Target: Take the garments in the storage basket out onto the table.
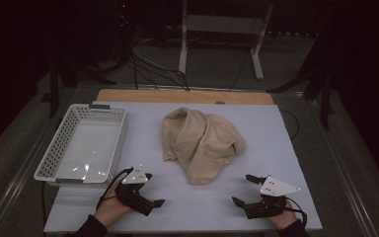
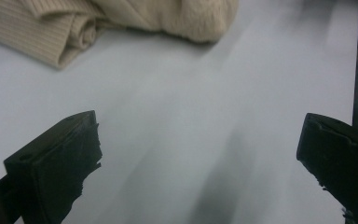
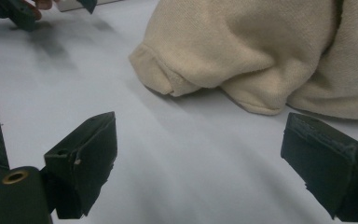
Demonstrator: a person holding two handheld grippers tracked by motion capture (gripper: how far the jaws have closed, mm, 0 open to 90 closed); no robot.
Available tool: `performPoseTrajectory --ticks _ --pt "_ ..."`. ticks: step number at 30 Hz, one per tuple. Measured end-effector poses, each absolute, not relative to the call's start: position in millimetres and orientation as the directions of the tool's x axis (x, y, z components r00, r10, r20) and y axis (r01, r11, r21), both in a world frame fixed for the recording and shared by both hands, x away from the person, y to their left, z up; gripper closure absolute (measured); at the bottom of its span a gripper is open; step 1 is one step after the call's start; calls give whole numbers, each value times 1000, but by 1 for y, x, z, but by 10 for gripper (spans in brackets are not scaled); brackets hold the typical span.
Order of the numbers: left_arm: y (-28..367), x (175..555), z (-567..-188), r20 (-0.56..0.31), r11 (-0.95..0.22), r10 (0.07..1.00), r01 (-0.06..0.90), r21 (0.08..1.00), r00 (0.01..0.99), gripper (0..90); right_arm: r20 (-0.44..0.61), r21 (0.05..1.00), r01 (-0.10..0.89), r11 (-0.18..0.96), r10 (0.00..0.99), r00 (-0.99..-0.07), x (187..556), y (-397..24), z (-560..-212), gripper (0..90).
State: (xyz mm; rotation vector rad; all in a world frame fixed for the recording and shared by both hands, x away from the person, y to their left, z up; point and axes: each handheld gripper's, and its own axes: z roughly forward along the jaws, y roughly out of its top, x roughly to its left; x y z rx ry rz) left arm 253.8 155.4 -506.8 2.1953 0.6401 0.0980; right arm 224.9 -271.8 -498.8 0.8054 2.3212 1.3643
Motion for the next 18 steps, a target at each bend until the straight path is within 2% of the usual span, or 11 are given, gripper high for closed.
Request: performPoseTrajectory --ticks 18 --pt "186 236 -512 -125 -511 522 427 746 844 2 2 870 307 387 619 -785 224 -272 -499 108"
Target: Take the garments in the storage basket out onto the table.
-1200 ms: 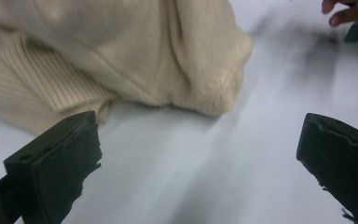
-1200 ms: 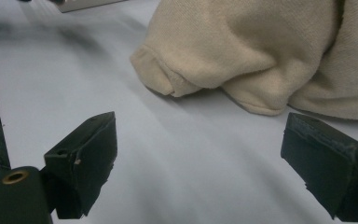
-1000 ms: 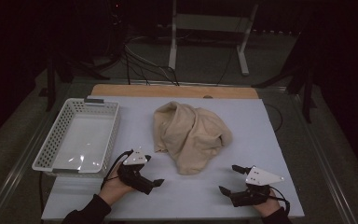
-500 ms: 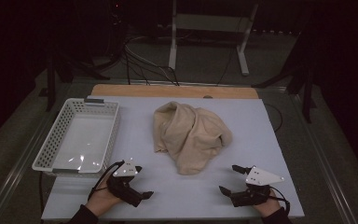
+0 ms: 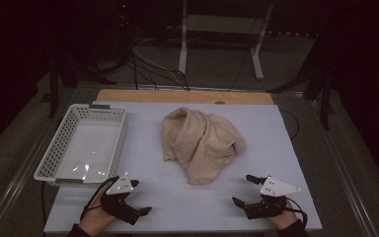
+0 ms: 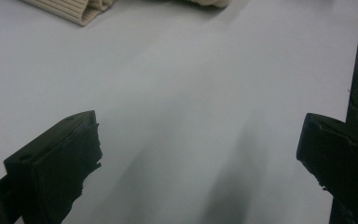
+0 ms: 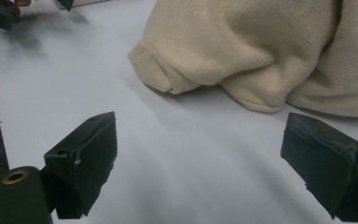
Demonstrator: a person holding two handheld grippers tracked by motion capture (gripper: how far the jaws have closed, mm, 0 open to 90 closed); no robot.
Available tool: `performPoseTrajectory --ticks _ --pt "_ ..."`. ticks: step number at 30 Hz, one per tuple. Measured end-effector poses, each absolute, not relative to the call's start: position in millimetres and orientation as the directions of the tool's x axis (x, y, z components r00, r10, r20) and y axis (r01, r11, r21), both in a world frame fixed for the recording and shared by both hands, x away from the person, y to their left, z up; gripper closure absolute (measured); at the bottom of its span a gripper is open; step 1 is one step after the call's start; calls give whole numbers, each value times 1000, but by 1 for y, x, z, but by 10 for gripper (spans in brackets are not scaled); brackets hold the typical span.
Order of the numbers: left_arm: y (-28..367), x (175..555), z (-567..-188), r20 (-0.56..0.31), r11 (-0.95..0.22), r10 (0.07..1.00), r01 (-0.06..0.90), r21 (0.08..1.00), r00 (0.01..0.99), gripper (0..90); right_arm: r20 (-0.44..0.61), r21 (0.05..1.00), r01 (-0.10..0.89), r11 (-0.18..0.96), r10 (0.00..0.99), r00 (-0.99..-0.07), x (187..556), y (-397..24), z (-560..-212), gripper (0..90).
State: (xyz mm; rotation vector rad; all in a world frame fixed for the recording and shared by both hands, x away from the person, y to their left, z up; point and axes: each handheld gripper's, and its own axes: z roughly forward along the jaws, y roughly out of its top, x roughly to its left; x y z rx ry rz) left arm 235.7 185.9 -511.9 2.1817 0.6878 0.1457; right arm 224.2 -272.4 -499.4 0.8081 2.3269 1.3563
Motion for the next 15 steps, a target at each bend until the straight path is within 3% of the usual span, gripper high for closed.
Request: performPoseTrajectory --ticks 15 --pt "181 240 -515 -137 -510 507 424 749 851 2 -2 861 314 400 619 -785 226 -275 -502 109"
